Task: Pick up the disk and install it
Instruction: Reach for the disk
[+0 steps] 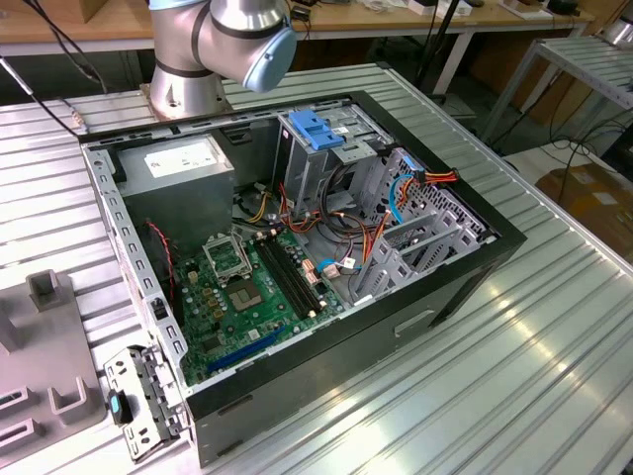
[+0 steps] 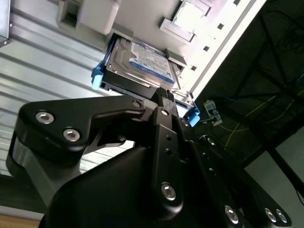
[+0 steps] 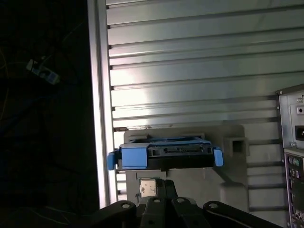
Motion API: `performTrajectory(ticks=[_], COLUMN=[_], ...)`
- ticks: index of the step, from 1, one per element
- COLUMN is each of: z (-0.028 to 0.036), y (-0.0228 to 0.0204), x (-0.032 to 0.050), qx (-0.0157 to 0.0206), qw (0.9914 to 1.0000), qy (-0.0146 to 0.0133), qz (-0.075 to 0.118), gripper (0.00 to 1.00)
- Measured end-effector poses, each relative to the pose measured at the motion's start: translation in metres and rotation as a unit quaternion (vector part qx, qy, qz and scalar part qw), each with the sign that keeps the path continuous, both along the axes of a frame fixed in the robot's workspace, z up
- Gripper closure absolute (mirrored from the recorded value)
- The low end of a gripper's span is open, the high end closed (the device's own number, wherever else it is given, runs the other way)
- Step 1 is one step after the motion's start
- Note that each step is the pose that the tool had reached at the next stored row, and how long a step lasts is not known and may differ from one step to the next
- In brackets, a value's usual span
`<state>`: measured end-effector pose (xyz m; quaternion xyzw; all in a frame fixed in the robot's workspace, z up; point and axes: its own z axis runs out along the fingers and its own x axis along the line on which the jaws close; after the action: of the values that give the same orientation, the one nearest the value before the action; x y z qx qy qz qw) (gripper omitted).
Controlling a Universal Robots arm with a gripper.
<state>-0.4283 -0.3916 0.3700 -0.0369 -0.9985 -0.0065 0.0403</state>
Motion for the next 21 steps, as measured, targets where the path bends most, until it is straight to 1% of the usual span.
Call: performTrajectory(ticks=[1,4,6,8,9,12,13,14,21], z=[-0.0002,-0.0010,-0.0019,-0.0023,-0.0026,-0.0033,-0.0035,-0.0037,-0.0036], y=[0.0019,0.0115,0.0142,0.0153,0.0156,0.0157,0.0157,0.0158,0.0158], x=[-0.0023,-0.0051,-0.0073,-0.0096,-0.0125,-0.0207,-0.0245,-0.0260,-0.0266], qx=[0.0000,0.0000,0.0000,0.0000,0.0000,0.0000,-0.0001,0.0000,0.0000], qw=[1.00000,1.00000,0.99999,0.99999,0.99998,0.99997,0.99996,0.99995,0.99995], qy=[-0.0001,0.0000,-0.0005,-0.0011,-0.0020,-0.0054,-0.0072,-0.0081,-0.0084], qz=[0.000,0.002,0.004,0.005,0.006,0.006,0.006,0.006,0.006], gripper=[0.89,0.89,0.89,0.89,0.89,0.89,0.89,0.89,0.89])
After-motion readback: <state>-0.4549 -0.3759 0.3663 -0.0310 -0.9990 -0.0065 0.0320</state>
